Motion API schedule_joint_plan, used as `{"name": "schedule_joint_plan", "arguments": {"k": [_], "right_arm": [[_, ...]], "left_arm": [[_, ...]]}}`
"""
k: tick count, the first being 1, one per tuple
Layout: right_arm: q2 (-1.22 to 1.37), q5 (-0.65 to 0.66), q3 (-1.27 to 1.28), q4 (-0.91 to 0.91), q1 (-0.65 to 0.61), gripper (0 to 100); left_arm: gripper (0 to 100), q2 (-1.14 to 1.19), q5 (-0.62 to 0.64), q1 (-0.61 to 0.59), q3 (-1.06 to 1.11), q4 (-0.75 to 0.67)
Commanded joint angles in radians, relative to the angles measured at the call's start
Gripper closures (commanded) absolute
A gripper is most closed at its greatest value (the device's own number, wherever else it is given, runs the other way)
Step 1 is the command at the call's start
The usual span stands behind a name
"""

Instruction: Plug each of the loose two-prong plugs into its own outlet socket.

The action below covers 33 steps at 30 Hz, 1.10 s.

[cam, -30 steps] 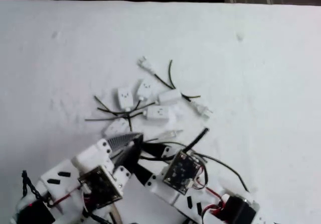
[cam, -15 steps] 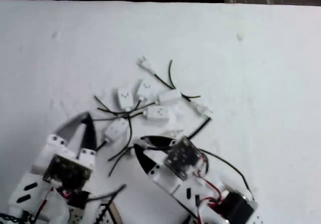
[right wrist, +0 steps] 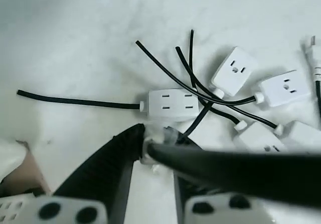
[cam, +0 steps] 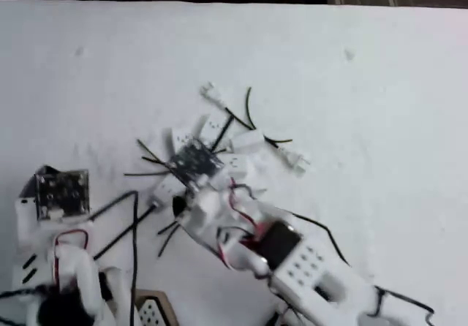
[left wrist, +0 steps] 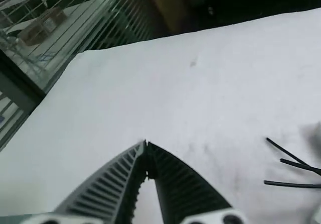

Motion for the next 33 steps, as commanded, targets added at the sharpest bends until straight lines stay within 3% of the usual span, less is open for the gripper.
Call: {"name": "schedule_joint_plan", "arguments": {"k": [1, 10, 22, 33], "right_arm": [[0.147, -0.002, -0.081, -0.097, 0.012, 98.1], [0.335, -0.002, -0.147, -0.191, 0.099, 98.1], [0.343, -0.002, -0.140, -0.183, 0.300, 98.1], [0.337, -0.002, -0.104, -0.186, 0.344, 98.1]], "left_arm": [[98, 0.007, 0.003, -0.036, 0.149, -0.150], [98, 0.007, 0.054, 0.019, 0.390, -0.405], [98, 0.013, -0.034, 0.426, 0.377, -0.327], [98, 0.015, -0.040, 0.447, 0.328, -0.193]]}}
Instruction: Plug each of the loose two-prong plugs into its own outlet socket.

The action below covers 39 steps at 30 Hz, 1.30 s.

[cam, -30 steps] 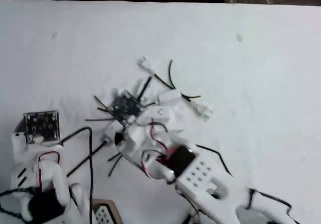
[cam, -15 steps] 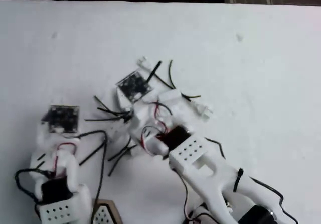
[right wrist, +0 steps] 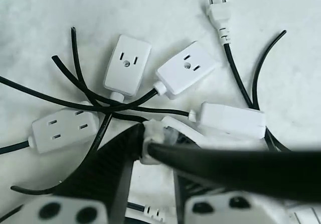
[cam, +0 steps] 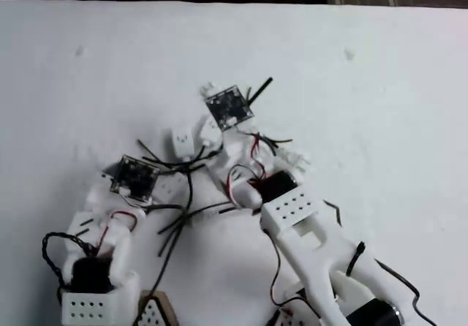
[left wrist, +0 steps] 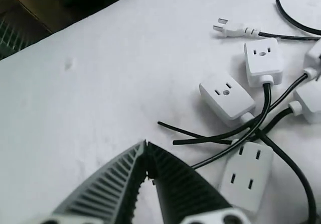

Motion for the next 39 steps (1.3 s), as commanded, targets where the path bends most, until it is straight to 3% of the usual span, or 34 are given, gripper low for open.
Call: {"name": "schedule_joint_plan", "arguments": {"k": [1, 5, 10, 14, 20, 28, 35, 39], "right_arm": [[-0.010, -0.002, -0.006, -0.018, 0.008, 98.1], [-0.002, -0.003, -0.006, -0.018, 0.012, 98.1], [-0.002, -0.009, -0.006, -0.018, 0.007, 98.1], [-0.002, -0.011, 0.009, -0.019, 0.012, 98.1], [-0.002, -0.011, 0.029, -0.019, 0.012, 98.1], [-0.002, -0.011, 0.032, -0.019, 0.007, 98.1], [-0.002, -0.011, 0.041, -0.019, 0.005, 98.1], [-0.002, -0.011, 0.041, -0.019, 0.008, 98.1]], "left_arm": [[98, 0.001, -0.006, 0.013, -0.092, 0.077], [97, 0.064, -0.006, 0.035, -0.218, 0.181], [98, 0.380, -0.006, 0.084, -0.373, 0.195], [98, 0.671, -0.005, 0.077, -0.488, 0.167], [98, 1.106, -0.006, 0.077, -0.588, 0.012], [98, 1.626, -0.008, 0.076, -0.864, 0.009], [98, 1.828, -0.008, 0.001, -1.092, 0.011], [98, 1.796, -0.052, -0.022, -1.163, 0.121]]}}
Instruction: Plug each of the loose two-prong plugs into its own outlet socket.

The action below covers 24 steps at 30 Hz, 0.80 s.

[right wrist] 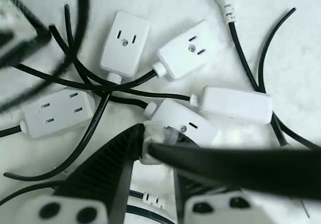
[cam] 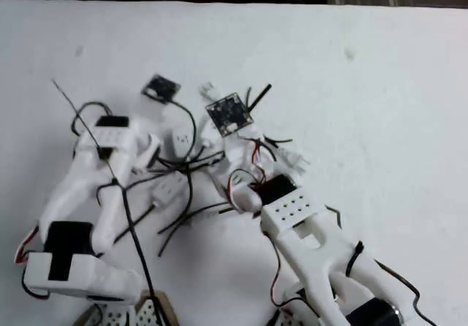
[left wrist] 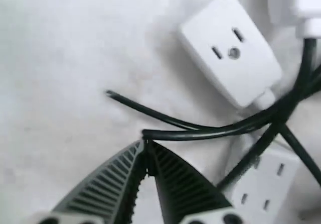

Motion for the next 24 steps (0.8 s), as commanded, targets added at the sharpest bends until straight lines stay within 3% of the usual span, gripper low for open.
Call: {"name": "schedule_joint_plan", "arguments": {"k": [1, 7, 12, 19, 24], "right_arm": [[-0.005, -0.011, -0.005, -0.019, 0.007, 98.1], [-0.005, -0.011, -0.005, -0.019, 0.008, 98.1], [-0.005, -0.011, -0.005, -0.019, 0.010, 98.1], [-0.005, -0.011, 0.000, -0.019, 0.012, 98.1], [-0.005, -0.011, 0.012, -0.019, 0.012, 98.1]], "left_arm": [[98, -0.062, -0.037, -0.018, -0.084, 0.104], [98, -0.306, -0.031, -0.005, -0.032, 0.212], [98, -0.430, -0.035, 0.102, 0.147, 0.204], [98, -0.346, -0.035, 0.125, 0.265, 0.028], [98, -0.104, -0.031, 0.070, 0.126, -0.023]]}}
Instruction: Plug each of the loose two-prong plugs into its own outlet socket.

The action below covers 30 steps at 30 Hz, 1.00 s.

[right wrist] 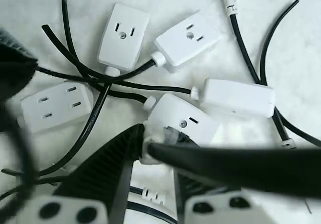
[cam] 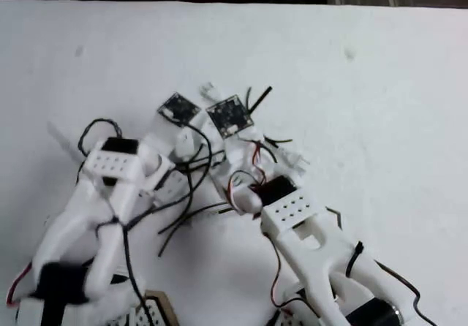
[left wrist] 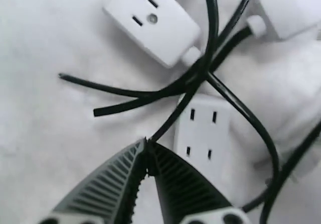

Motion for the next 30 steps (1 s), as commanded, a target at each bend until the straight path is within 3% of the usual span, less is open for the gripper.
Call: {"name": "schedule_joint_plan", "arguments": {"k": [1, 7, 16, 22, 30], "right_arm": [[-0.005, -0.011, -0.005, -0.019, 0.012, 98.1], [-0.005, -0.011, -0.005, -0.019, 0.012, 98.1], [-0.004, 0.002, -0.023, -0.035, -0.044, 98.1], [-0.002, 0.061, -0.060, -0.033, -0.157, 98.1], [0.124, 0.063, -0.181, -0.035, -0.243, 98.1]], "left_arm": [[98, 0.156, -0.003, -0.062, -0.157, -0.020], [98, 0.242, 0.040, -0.166, -0.322, -0.018], [98, -0.030, 0.043, -0.259, -0.311, 0.169], [98, -0.280, 0.048, -0.407, -0.083, 0.084], [98, -0.478, 0.112, -0.478, 0.253, -0.084]]}}
